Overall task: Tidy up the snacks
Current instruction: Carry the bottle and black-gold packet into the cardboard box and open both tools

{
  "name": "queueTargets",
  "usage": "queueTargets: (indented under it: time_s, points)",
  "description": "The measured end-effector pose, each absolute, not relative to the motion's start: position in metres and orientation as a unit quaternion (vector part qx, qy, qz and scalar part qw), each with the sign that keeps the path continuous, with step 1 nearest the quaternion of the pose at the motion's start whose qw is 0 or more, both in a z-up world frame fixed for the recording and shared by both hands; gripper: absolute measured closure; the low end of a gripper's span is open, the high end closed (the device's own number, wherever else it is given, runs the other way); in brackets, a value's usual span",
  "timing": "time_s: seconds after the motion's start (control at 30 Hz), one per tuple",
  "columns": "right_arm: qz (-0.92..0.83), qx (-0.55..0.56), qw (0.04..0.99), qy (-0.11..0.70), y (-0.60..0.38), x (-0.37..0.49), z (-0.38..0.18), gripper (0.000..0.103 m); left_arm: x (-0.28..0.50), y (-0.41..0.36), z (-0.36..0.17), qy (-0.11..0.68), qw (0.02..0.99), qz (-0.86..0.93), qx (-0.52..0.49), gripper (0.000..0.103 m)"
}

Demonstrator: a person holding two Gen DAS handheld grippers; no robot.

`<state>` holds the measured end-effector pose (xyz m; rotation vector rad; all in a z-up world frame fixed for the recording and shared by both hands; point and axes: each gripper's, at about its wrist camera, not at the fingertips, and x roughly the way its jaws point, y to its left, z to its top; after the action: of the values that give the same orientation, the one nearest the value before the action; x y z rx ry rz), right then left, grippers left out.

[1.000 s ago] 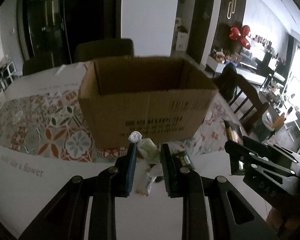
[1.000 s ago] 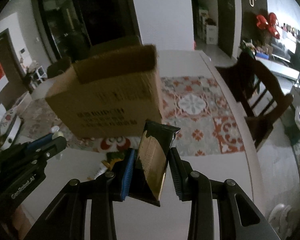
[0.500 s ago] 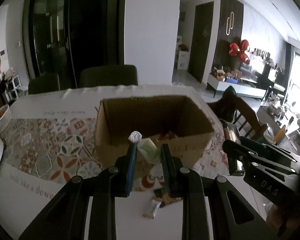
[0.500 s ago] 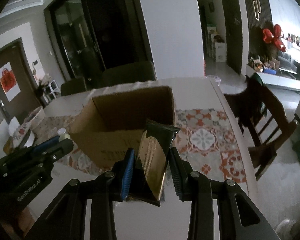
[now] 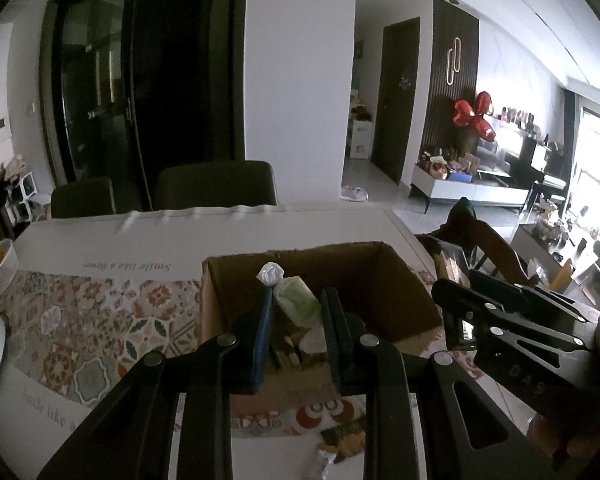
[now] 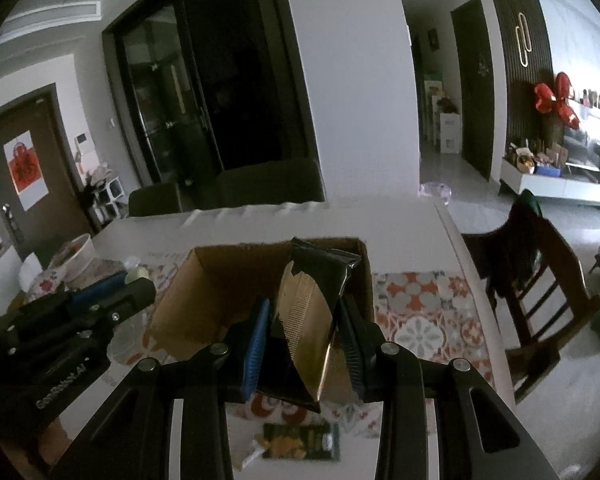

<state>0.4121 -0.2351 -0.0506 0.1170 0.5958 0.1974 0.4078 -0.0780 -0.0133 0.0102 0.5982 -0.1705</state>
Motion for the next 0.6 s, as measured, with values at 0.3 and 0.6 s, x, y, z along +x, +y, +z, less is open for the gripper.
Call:
queueTargets:
  time_s: [0.3,0.6]
  points:
    - [0.099,0.037,0.950,0.293,-0.221,0.444,-0.055,0.067,0.441,-0.071,-0.021,0.302,0.950,-0.081,0.011,0.078]
    - [0.098,0.029,0.945,0.311,-0.215,0.470,-0.068,0.067,0.470,-0.071,-0.033,0.321,0.943,-0.091,0.013,0.078]
